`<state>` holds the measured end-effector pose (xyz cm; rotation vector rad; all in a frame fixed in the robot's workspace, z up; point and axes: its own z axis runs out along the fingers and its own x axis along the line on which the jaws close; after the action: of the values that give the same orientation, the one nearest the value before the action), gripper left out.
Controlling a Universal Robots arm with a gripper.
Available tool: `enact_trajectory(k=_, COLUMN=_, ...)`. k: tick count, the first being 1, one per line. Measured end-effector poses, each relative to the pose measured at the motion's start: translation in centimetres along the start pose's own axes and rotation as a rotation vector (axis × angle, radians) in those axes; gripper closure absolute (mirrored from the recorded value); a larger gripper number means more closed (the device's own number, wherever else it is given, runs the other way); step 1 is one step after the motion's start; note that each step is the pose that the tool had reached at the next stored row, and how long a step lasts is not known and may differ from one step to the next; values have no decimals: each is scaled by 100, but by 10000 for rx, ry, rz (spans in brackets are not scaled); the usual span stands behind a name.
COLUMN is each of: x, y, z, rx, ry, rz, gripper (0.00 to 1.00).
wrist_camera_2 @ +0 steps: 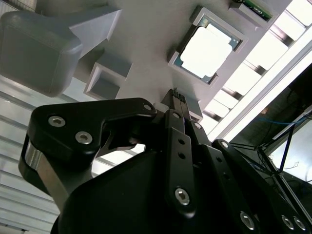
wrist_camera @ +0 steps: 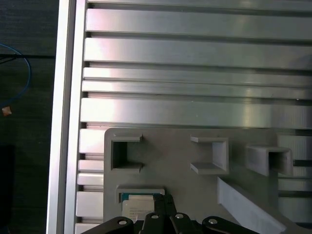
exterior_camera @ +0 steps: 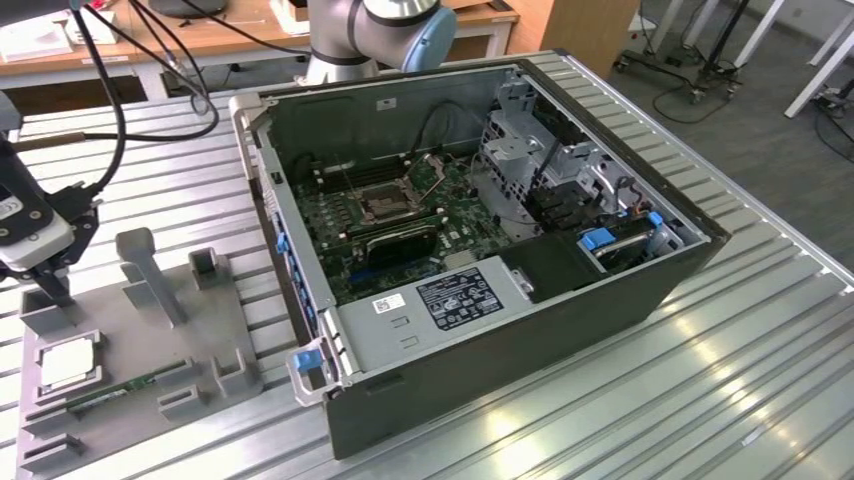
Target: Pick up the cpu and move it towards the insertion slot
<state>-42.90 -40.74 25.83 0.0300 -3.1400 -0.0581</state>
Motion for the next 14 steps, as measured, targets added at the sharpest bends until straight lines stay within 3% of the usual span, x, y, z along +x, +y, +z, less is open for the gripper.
enact_trajectory(k=12, x=0, y=-1, z=35, rx=0, ry=0, rz=0, gripper=89)
enact_trajectory(k=14, x=0, y=-3, z=82, rx=0, ry=0, rz=0, gripper=89)
